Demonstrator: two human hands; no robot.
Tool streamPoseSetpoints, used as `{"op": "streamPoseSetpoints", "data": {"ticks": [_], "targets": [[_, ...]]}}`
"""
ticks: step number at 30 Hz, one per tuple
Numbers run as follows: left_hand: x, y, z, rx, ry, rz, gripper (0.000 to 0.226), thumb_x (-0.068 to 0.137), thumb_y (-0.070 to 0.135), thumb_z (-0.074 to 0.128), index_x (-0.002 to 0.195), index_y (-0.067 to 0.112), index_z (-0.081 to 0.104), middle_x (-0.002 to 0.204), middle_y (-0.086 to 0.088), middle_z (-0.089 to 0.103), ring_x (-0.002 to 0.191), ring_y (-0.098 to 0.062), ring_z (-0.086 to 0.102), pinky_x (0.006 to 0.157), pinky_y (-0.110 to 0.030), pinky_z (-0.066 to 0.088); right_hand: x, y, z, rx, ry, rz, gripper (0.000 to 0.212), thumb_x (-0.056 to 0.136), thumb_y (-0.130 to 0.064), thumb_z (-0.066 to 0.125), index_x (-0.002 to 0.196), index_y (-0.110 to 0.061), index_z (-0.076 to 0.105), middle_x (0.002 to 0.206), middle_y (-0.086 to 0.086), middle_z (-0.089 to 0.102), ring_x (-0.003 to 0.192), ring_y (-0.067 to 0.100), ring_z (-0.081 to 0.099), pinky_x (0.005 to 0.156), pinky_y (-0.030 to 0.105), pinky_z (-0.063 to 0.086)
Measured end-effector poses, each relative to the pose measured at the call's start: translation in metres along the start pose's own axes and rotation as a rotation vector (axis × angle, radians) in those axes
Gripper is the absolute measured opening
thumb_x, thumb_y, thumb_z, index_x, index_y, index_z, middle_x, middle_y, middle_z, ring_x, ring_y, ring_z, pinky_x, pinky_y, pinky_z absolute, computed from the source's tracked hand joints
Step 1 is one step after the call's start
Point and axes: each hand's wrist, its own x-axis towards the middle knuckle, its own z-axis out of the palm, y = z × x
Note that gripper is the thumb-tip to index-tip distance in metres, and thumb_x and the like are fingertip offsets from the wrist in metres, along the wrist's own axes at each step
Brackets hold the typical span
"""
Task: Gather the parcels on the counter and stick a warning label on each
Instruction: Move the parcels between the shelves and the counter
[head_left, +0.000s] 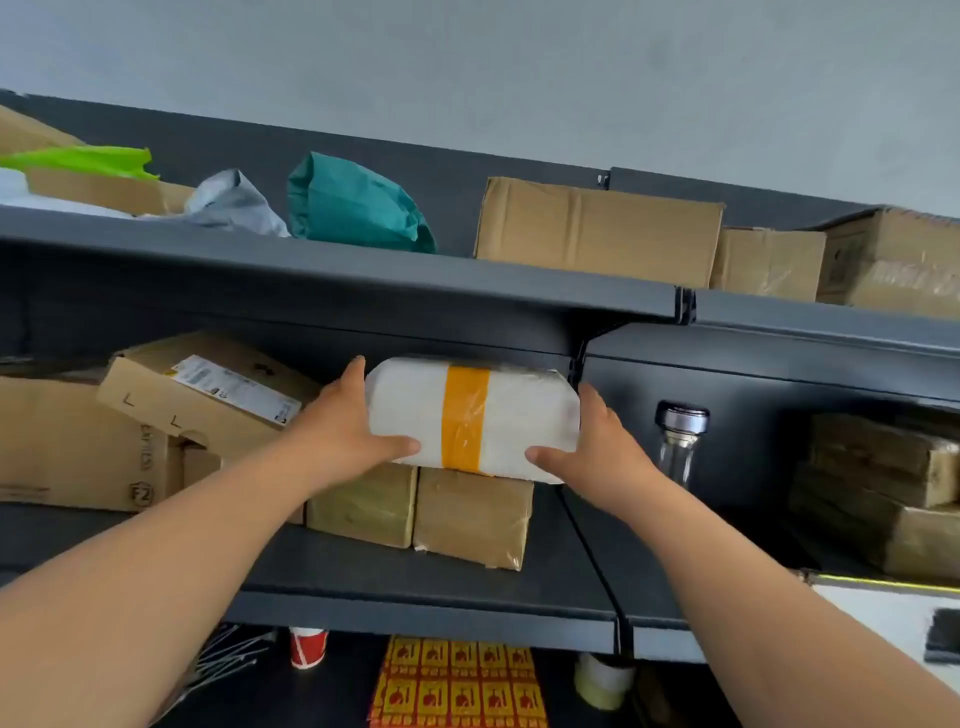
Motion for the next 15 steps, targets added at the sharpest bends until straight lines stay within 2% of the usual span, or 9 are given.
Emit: {"op": "streamPoseSetpoints", "data": {"ticks": [4,8,15], "targets": [[0.014,-0.008,0.014,-0.011,-0.048,0.061,0.114,0.063,0.055,0.075,0.146,0.038,-0.001,0.142,0.000,0.039,0.121,-0.023,0.045,0.084,-0.035,0.043,0.007,0.001,0.013,-0.047,0.018,0.001,0.101,0.077,-0.044,0.072,0.148,-0.035,0.002,0.148,0.003,0.030,0.120,0.024,0.048,0.077,0.028,0.038],[0.018,-0.007,0.023,0.020,0.066,0.091,0.104,0.069,0.045,0.075,0.144,0.040,0.004,0.135,-0.003,0.044,0.113,-0.023,0.050,0.073,-0.031,0.039,0.006,0.003,0.016,-0.087,0.085,-0.017,0.097,0.079,-0.038,0.072,0.149,-0.034,0.004,0.144,0.003,0.035,0.115,0.023,0.052,0.074,0.026,0.039],[-0.022,0.011,0.022,-0.039,0.182,0.115,0.104,0.068,0.043,0.077,0.141,0.045,0.003,0.134,-0.007,0.042,0.111,-0.026,0.051,0.074,-0.032,0.040,-0.022,0.011,-0.004,-0.049,0.155,-0.093,0.096,0.078,-0.034,0.074,0.148,-0.033,0.009,0.144,0.002,0.034,0.116,0.022,0.051,0.077,0.026,0.038]]}}
